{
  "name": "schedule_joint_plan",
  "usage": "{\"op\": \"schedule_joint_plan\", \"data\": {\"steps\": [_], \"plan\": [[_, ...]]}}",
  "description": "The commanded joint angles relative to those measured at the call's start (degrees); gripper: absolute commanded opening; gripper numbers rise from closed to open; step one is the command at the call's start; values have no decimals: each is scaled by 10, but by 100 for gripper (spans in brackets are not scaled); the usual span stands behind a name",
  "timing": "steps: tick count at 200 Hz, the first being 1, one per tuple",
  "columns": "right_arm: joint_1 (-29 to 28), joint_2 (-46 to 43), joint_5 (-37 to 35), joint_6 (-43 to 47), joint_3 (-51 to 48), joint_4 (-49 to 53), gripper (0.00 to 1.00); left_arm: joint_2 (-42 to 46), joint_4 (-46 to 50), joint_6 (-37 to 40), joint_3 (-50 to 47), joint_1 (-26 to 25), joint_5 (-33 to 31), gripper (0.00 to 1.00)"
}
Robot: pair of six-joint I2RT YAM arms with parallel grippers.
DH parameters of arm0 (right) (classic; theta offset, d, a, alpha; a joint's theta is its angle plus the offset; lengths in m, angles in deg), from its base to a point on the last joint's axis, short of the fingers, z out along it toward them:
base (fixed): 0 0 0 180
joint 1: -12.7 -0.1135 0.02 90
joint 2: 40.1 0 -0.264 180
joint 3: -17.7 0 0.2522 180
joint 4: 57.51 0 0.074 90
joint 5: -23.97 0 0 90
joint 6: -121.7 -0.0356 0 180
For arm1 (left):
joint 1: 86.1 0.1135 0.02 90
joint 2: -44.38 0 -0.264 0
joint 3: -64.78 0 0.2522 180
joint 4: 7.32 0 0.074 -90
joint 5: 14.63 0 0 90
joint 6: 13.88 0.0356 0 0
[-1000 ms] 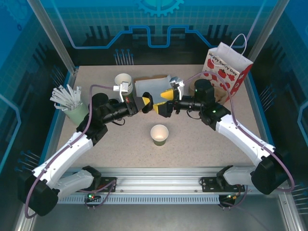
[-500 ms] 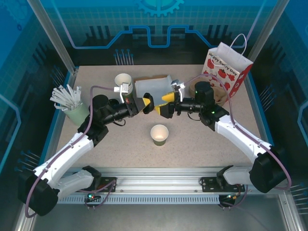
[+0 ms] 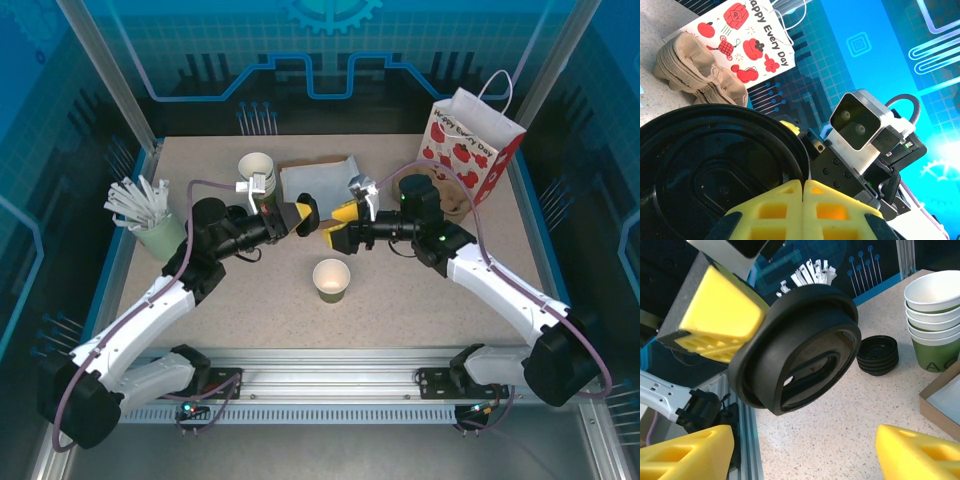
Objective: Pack the takeout coffee
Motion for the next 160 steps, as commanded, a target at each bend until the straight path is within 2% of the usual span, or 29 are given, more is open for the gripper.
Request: {"op": "schedule_joint_plan", "data": {"steps": [1,48,73,97,121,144,160], "plan": [[-1,2,-11,33,30,31,73,3,-16,-3,-7,-5,-7,0],[-25,14,15,64,46,39,62,1,-17,-3,-6,-5,-7,0],[-18,6,-15,105,48,68,67,0,-12,2,-5,-4,1,0],[7,3,16,61,44,30,69,1,-8,6,-7,-5,2,0],[-18,9,3,69,63,57,67,2,-21,-1,-14,-5,-2,0],[-31,16,2,31,62,41,64,2,-30,-6,-16,-6,-6,0],[-48,12,-44,3,61,39,66,3,-28,-5,-15,-8,-11,0]]}}
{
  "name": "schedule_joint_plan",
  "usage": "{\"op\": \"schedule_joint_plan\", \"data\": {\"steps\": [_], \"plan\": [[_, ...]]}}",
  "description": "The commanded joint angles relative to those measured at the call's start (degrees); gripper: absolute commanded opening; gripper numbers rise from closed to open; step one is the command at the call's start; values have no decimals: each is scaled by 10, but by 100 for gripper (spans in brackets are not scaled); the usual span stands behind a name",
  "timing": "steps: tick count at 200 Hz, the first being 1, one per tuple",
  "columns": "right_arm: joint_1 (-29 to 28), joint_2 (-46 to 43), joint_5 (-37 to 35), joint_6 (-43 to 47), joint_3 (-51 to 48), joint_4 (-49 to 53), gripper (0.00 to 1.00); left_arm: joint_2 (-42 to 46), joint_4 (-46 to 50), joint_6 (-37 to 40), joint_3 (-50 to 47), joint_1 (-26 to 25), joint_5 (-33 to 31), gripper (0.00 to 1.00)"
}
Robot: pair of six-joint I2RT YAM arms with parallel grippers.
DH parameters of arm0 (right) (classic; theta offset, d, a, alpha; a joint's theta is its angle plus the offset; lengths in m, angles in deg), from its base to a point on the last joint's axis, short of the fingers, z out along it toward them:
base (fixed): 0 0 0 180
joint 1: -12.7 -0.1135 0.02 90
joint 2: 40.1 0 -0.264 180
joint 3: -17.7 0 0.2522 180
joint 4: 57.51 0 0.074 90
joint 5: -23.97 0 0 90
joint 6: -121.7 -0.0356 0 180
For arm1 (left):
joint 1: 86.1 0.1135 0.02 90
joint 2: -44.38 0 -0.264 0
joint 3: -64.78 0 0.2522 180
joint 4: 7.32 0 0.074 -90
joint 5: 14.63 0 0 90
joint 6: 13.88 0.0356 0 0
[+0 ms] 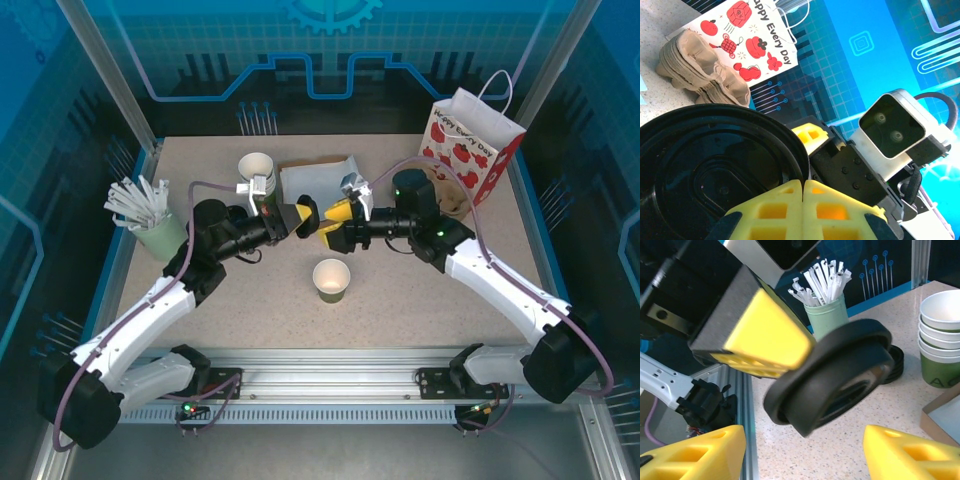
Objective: Pack the takeout coffee
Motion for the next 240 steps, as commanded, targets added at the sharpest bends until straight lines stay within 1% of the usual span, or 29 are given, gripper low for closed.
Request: {"op": "schedule_joint_plan", "data": {"steps": [1,14,39,72,108,143,175,204,240], "plan": [[-23,1,-46,-45,13,-5,66,3,-24,-5,-6,-7,-11,0],[-40,-4,-90,-55,13,-2,66,4,-22,-6,-6,-9,-16,0],[-62,-4,-153,-65,13,4,66,5,-25,-8,-6,-12,-24,0],[-96,-6,-213,-70,1,-17,63,8,-31,-14,-7,-17,-41,0],[-133,-12,-295,-52,-10,-31,54,9,-46,-25,-10,-19,-52,0],[-155,-15,-369,-40,-14,-34,42,10,-60,-37,-14,-21,-59,0],[-164,-19,-407,-36,-15,-34,35,14,-63,-42,-22,-21,-68,0],[-164,-22,-431,-35,-13,-26,31,20,-59,-40,-27,-21,-74,0],[-164,-23,-440,-15,-10,-15,28,25,-48,-32,-29,-20,-80,0]]}}
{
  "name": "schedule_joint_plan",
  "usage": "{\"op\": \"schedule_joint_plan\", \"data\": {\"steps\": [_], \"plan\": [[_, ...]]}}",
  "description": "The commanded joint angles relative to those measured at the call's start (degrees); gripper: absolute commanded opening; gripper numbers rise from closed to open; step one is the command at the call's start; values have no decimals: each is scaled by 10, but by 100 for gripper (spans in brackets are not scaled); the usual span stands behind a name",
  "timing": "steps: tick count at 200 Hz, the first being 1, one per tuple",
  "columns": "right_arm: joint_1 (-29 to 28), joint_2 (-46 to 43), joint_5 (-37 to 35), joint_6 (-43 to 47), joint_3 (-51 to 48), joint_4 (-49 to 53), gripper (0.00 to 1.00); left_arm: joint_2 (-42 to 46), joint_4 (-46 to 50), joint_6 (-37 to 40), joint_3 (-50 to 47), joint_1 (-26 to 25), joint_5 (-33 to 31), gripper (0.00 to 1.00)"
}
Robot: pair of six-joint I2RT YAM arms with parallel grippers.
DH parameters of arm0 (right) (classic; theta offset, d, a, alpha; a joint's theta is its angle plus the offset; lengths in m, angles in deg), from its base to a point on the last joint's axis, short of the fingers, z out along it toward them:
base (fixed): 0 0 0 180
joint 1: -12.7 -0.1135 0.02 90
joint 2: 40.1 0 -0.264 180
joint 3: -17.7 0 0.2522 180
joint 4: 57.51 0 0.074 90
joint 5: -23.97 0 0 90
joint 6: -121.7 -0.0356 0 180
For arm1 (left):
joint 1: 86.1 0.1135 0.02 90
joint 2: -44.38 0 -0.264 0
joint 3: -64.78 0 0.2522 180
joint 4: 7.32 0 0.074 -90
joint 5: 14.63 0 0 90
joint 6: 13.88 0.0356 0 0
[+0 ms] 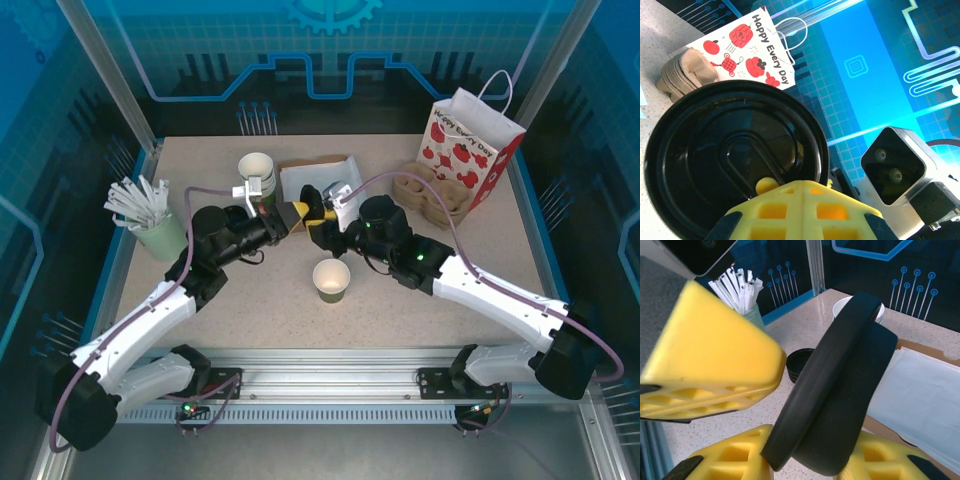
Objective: Pack the takeout coffee
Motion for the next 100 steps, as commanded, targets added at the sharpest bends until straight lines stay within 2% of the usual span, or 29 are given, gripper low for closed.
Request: {"op": "schedule_joint_plan", "data": {"steps": [1,16,27,55,100], "plan": [[-7,-14,-23,21,-1,5,28,14,-1,4,-5,-4,-13,0],[-6,-14,-25,34,0,13,29,20,10,17,-3,-4,-18,0],[-7,-15,-24,44,-1,16,29,24,22,29,2,-4,-21,12],[-7,-12,-18,64,-1,24,29,25,64,68,27,-4,-20,31],[-15,-8,-23,85,0,29,29,-1,105,96,61,-4,-12,43]]}}
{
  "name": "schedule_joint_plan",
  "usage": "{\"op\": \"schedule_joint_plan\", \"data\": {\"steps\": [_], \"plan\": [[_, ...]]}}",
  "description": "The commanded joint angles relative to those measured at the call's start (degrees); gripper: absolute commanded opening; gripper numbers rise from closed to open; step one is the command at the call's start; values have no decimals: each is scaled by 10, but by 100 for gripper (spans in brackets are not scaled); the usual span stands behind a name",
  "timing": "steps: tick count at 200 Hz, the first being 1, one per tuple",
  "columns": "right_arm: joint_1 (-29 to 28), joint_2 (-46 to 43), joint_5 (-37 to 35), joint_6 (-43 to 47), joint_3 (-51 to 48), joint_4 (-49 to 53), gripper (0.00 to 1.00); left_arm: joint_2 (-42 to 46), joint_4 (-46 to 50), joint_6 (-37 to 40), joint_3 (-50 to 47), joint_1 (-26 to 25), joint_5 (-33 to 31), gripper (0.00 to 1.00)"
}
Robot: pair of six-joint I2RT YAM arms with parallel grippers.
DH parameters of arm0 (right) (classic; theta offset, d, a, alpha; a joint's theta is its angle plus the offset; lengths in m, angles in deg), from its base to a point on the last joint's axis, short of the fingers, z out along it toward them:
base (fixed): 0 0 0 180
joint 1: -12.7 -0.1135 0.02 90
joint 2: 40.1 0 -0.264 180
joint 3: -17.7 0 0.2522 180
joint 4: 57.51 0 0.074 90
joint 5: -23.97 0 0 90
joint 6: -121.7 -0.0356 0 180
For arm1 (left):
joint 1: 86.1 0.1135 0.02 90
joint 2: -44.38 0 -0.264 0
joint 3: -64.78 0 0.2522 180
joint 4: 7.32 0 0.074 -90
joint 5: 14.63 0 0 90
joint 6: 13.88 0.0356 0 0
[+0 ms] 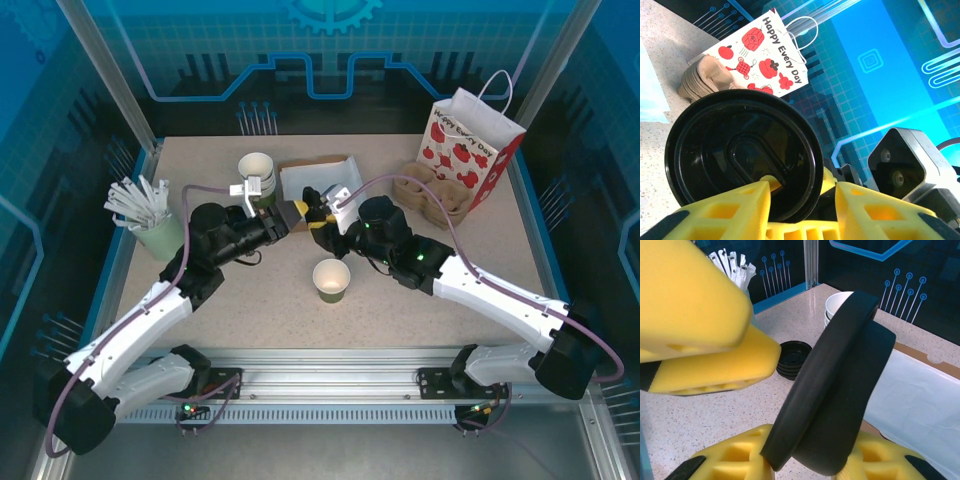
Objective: Pack the takeout coffee
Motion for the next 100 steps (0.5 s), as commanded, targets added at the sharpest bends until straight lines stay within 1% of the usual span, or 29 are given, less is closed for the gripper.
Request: {"op": "schedule_joint_plan", "data": {"steps": [1,31,55,100], "plan": [[-14,-7,-11,25,0,10,29,-11,24,30,29,-3,1,43],[-26,-1,-20,41,3,15,29,-27,26,37,39,-3,7,47],[-39,1,-34,58,6,19,29,-37,30,39,46,-3,7,47],[-66,16,-103,104,22,44,28,-42,72,60,67,-3,3,46]]}}
